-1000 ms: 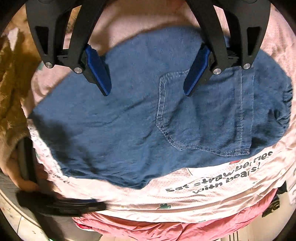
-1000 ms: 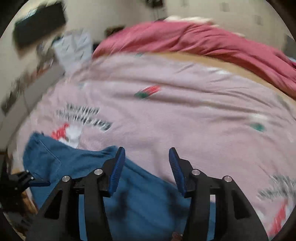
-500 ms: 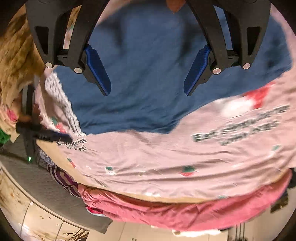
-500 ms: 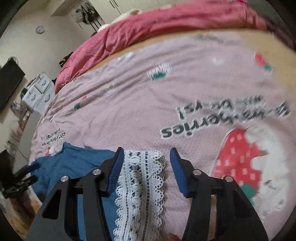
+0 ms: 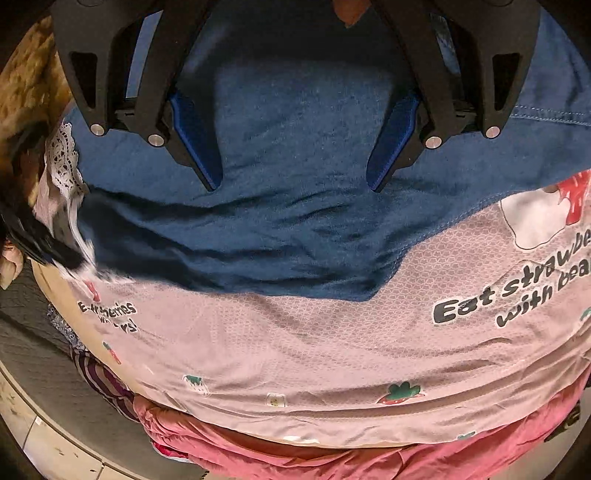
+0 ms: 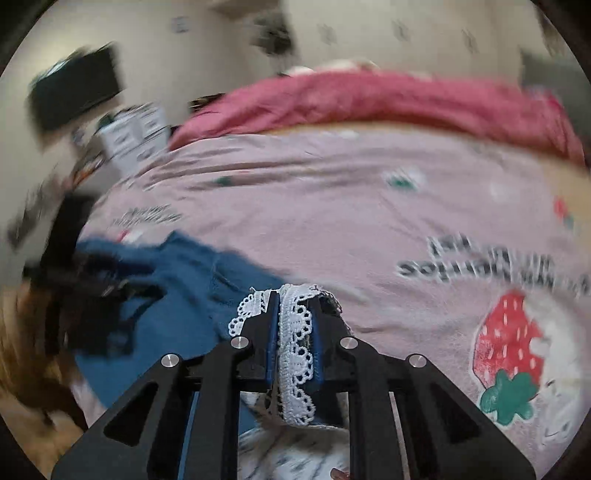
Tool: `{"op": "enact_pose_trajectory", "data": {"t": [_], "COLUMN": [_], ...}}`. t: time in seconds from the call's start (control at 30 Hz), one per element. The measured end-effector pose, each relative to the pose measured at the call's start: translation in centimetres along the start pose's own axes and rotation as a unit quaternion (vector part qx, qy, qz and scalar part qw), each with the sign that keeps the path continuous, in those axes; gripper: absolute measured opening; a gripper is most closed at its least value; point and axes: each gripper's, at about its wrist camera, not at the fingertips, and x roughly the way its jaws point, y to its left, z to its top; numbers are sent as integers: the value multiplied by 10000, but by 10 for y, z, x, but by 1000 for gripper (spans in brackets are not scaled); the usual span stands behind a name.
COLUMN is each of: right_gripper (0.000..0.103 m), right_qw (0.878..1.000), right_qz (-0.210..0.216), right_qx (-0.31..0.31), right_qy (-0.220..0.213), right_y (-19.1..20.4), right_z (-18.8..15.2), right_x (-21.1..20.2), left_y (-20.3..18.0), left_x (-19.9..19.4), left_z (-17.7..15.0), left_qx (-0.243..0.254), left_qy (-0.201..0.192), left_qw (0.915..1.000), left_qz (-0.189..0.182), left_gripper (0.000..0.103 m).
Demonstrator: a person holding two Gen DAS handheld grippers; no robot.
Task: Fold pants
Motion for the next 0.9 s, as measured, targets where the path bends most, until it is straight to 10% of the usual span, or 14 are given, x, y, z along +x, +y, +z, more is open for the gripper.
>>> {"op": "enact_pose_trajectory", "data": {"t": [0.27, 0.73, 0.9], "right_gripper": [10, 10, 36], "right_qw": [9926, 9793, 9807], "right_qz": [-1195, -1815, -1529], "right_qx": [-128, 279, 1076], "right_qy": [-197, 854, 580], "right_y": [9, -49, -70], "right_z": [2, 9, 9], "right_x": [-12, 75, 42], "left_y": [3, 0, -5], "left_x": [0, 11, 10], "left_z": [1, 3, 0], "left_qx": [-127, -17, 160], "left_qy": [-19, 49, -18], "left_qw": [9999, 9998, 9998], "left_qz": [34, 174, 151], "left_gripper": [74, 76, 85]}}
